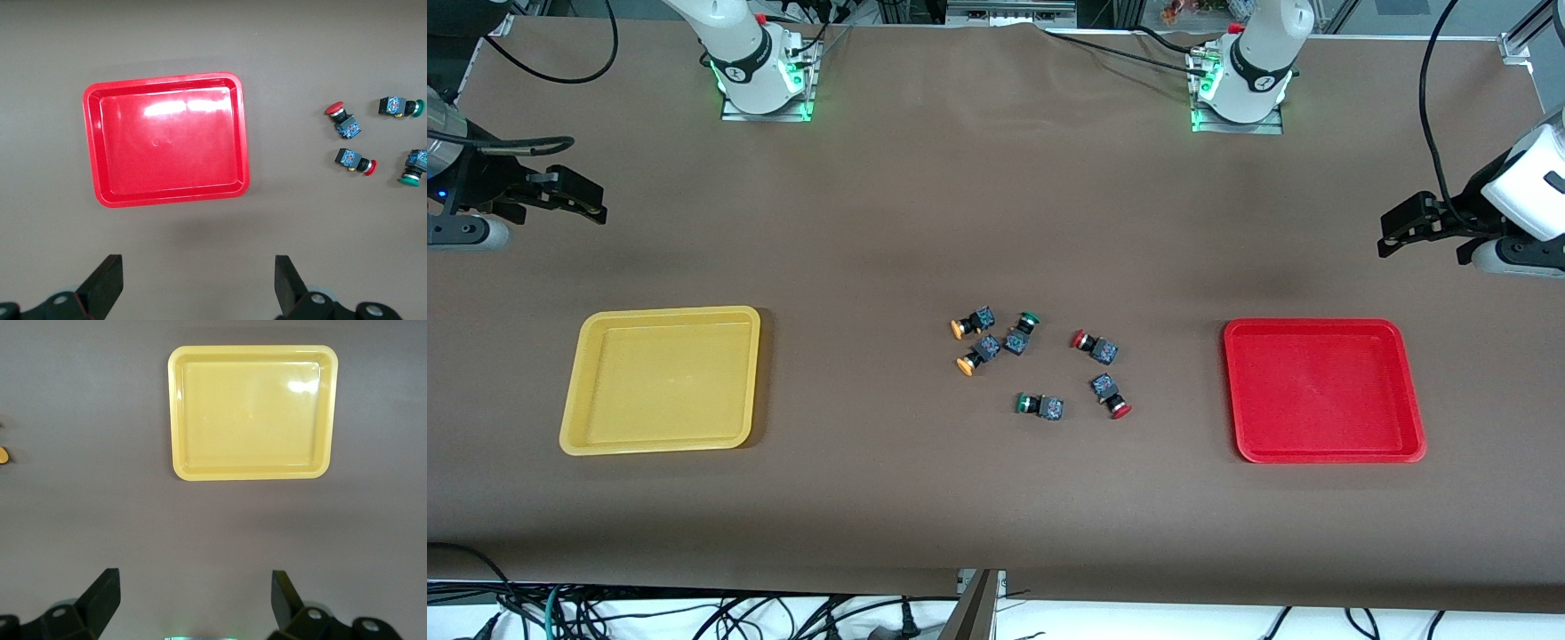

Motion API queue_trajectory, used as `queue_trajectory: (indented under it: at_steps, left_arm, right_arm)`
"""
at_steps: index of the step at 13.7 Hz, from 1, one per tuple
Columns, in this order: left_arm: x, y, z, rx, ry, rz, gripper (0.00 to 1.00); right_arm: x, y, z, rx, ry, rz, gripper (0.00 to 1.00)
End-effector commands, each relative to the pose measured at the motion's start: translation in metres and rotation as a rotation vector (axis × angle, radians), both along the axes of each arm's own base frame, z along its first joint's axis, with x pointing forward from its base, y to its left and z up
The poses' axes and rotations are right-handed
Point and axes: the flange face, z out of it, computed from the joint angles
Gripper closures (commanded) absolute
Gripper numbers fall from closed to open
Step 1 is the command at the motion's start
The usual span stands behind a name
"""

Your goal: Place red and yellow buttons in trays

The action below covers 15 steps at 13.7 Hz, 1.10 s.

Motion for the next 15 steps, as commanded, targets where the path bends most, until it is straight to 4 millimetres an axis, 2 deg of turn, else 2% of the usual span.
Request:
queue_trajectory:
  at_steps: [1,11,15]
  left_arm:
    - [-0.005,-0.001,0.007,0.018,-0.002,-0.016,0.0]
    - [-0.004,-0.001,0.008,0.018,-0.004,-0.014,0.0]
    - [-0.004,-0.001,0.006,0.018,0.0,-0.015,0.0]
  right_arm:
    - [0.005,-0.003,0.0,-0.011,-0.006,0.013,0.0]
    - [0.01,0.008,-0.012,-0.006,0.015,0.029,0.0]
    - [0.02,0.014,-0.038,-0.011,0.058,0.038,0.0]
